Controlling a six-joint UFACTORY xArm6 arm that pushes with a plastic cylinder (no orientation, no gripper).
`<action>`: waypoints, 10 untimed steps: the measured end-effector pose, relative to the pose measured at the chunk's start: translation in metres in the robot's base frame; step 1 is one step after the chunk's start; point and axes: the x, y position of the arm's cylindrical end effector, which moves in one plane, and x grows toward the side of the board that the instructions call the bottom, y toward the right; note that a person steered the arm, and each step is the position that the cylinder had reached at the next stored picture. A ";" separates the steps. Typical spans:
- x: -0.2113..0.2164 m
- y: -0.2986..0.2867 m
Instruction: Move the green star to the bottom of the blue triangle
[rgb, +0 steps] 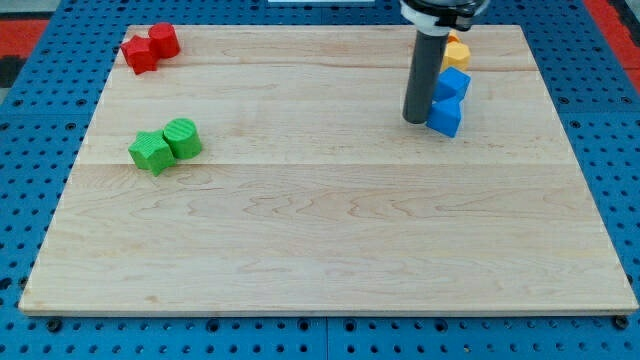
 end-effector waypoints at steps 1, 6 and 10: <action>0.000 0.002; 0.090 -0.382; 0.038 -0.326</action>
